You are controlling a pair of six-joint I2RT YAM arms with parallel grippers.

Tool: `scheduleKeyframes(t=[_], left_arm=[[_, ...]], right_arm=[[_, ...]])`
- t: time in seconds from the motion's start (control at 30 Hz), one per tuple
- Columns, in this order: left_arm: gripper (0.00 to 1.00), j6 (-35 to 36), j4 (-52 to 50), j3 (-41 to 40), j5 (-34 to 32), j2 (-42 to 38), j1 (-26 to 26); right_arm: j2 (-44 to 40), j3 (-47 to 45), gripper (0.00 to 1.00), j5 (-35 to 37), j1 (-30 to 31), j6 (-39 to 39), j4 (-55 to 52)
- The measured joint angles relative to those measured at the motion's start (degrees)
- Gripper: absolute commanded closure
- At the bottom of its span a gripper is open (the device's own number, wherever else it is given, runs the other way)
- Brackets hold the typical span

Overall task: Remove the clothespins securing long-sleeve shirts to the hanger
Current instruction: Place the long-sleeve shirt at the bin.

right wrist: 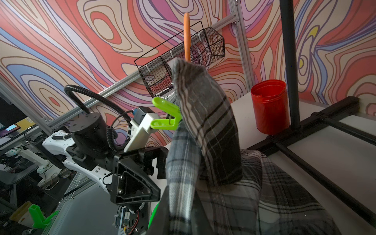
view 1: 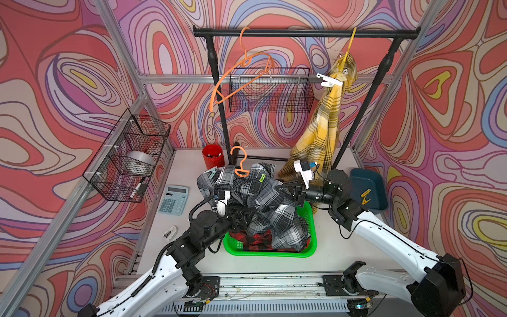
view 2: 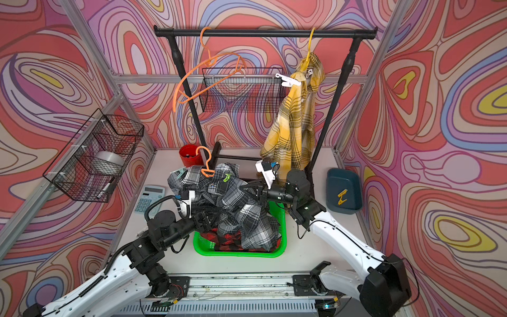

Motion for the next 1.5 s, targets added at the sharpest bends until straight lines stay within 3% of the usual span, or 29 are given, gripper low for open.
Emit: scheduleKeyframes(t=[0.1, 0.23, 0.4, 0.5, 0.77, 1.2, 1.3, 1.5], left_arm=[[0.29, 1.07, -5.03, 2.16, -1.36, -3.15, 0.0], [0.28, 3.67, -10.27, 10.95, -4.42, -4.74, 0.0], [0.27, 9.46, -14.19, 28.2, -6.43, 2.21, 0.11], [0.29, 12.48, -14.47, 32.92, -5.92, 6.82, 1.55], [0.31, 11.04, -15.26, 30.71, 5.97, 14.51, 16.26], [0.35, 11.43, -9.14, 33.68, 12.52, 24.76, 17.44], [0.43, 11.96, -7.91, 34.69, 12.5, 27.21, 17.57], [0.87, 12.72, -4.68, 35.21, 13.6, 31.19, 17.59]], right_arm=[[0.33, 0.09, 1.0, 0.37, 0.0, -0.92, -1.46], [0.44, 0.52, 1.0, 1.05, 0.0, -2.23, -3.54], [0.81, 1.99, 1.0, 1.33, 0.0, -3.54, -5.64], [0.81, 2.38, 1.0, 1.31, 0.0, -3.98, -6.1], [0.81, 3.1, 1.0, 1.27, 0.0, -4.31, -7.3], [0.81, 3.1, 1.0, 0.59, 0.0, -4.17, -7.34], [0.92, 3.1, 1.0, -0.02, 0.02, -3.98, -7.26], [1.66, 3.1, 1.0, -0.35, 0.11, -3.93, -7.3]])
